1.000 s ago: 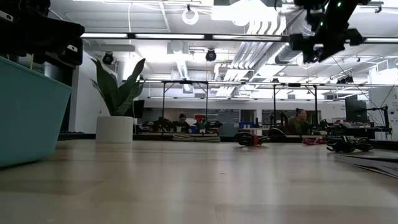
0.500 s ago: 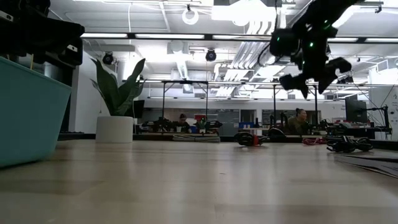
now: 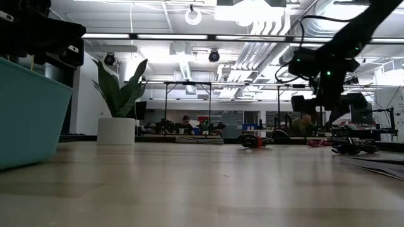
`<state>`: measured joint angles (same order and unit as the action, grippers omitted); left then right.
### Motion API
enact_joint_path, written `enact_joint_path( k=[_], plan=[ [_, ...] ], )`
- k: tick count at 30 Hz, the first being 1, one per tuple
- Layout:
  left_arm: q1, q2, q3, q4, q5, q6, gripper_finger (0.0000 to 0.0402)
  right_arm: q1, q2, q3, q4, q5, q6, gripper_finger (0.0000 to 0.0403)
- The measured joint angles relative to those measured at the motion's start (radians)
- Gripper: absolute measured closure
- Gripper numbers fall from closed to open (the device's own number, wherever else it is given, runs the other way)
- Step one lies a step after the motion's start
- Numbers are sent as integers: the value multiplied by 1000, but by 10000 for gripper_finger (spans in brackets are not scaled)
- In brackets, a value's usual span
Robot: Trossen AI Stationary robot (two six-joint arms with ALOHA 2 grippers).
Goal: Pick and place USB-C Cables
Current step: Put the pink USB cable into the green bin
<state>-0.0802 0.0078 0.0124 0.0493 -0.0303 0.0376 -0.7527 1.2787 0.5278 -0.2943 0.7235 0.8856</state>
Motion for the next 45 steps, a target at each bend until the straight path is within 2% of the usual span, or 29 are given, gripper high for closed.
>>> enact_joint_path(
  k=[7,13,18,24,30,32,39,45],
  plan=[
    [0,0,0,0,0,0,401,-27,-2,-108,217,-16,86,197],
    [0,0,0,0,0,0,401,-42,16,-112,233,6,99,197],
    [0,0,0,0,0,0,401,-42,91,-112,270,13,176,197],
    [0,0,0,0,0,0,401,-33,174,-111,291,54,355,197],
    [0,0,0,0,0,0,401,-32,240,-111,358,-12,439,197],
    [0,0,0,0,0,0,401,-19,273,-109,395,-3,484,197],
    [0,0,0,0,0,0,401,6,356,-108,486,68,494,197],
    [0,0,0,0,0,0,401,7,358,-108,482,51,450,197]
  ],
)
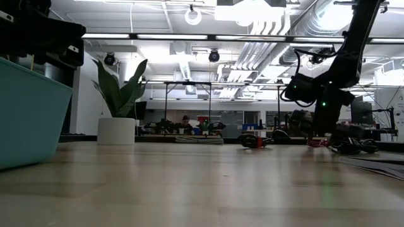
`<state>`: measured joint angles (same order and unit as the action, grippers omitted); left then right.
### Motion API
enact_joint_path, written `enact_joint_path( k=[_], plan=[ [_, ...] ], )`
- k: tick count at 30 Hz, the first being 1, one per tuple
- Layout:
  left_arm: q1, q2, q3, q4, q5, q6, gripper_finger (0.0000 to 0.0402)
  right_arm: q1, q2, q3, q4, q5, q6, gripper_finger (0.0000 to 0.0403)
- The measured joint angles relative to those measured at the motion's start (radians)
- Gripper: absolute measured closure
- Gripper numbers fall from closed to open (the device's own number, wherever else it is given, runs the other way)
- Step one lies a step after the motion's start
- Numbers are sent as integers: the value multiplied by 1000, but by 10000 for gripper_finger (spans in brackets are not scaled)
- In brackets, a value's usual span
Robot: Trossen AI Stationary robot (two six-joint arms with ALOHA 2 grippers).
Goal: Pick and place USB-C Cables
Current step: Put the pink USB cable into the green bin
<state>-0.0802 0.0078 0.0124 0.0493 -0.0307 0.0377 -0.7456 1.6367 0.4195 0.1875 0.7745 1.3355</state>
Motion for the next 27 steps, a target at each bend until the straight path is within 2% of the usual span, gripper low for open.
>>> enact_joint_path(
  k=[6,16,27],
  plan=[
    [0,0,0,0,0,0,401,0,0,3,-18,-24,-71,197],
    [0,0,0,0,0,0,401,0,3,132,-336,-85,-107,197],
    [0,0,0,0,0,0,401,1,3,140,-380,-91,-147,197]
  ],
)
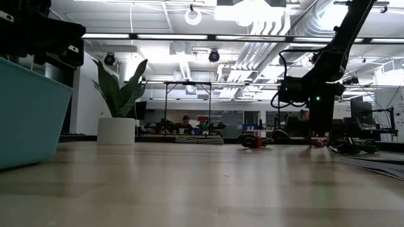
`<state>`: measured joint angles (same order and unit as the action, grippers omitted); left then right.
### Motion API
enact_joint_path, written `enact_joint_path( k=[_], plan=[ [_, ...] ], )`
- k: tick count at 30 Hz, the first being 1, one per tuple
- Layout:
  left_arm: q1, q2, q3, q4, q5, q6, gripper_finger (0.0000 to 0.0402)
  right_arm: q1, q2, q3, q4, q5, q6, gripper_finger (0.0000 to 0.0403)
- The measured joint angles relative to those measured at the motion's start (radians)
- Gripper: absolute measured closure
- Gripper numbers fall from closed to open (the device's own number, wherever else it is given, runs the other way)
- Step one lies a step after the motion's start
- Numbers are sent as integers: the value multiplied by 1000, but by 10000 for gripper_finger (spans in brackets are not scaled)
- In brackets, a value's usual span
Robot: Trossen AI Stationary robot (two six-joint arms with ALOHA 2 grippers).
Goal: Pick and place USB-C Cables
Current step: Put the pink USB cable into the green bin
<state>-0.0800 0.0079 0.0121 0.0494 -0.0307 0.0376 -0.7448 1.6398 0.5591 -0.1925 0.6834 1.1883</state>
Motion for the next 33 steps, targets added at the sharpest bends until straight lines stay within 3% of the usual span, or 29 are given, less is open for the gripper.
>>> enact_joint_path(
  k=[25,33],
  plan=[
    [0,0,0,0,0,0,401,0,0,-2,-9,4,-11,199],
    [0,0,0,0,0,0,401,0,-1,-2,-35,8,16,262]
  ],
)
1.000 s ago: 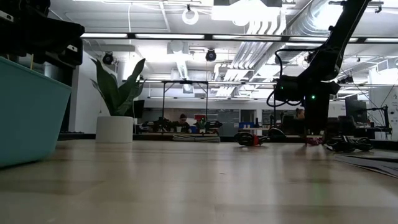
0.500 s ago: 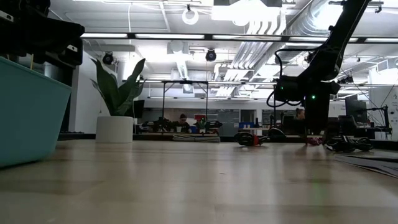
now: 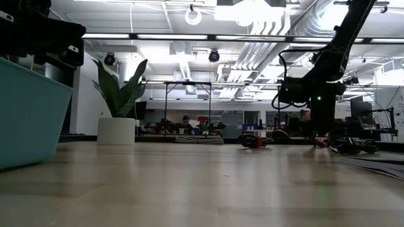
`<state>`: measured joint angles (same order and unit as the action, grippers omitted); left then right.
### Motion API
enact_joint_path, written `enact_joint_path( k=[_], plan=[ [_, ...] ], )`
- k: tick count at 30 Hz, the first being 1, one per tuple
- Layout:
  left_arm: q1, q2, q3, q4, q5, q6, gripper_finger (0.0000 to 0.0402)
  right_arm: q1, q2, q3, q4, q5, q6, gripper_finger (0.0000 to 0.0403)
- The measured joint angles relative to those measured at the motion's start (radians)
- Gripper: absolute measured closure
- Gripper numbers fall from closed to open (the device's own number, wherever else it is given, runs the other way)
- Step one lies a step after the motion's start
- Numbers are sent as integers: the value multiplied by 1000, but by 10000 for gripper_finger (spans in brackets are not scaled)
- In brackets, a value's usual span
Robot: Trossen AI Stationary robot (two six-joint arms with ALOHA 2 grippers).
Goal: Pick and place USB-C Cables
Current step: Put the pink USB cable into the green bin
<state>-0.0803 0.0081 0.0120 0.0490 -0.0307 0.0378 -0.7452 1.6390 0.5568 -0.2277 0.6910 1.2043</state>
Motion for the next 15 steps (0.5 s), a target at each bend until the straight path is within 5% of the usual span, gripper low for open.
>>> enact_joint_path(
  k=[10,15],
  plan=[
    [0,0,0,0,0,0,401,0,0,-2,-30,13,-1,385],
    [0,0,0,0,0,0,401,0,0,-2,-27,14,-16,390]
  ],
)
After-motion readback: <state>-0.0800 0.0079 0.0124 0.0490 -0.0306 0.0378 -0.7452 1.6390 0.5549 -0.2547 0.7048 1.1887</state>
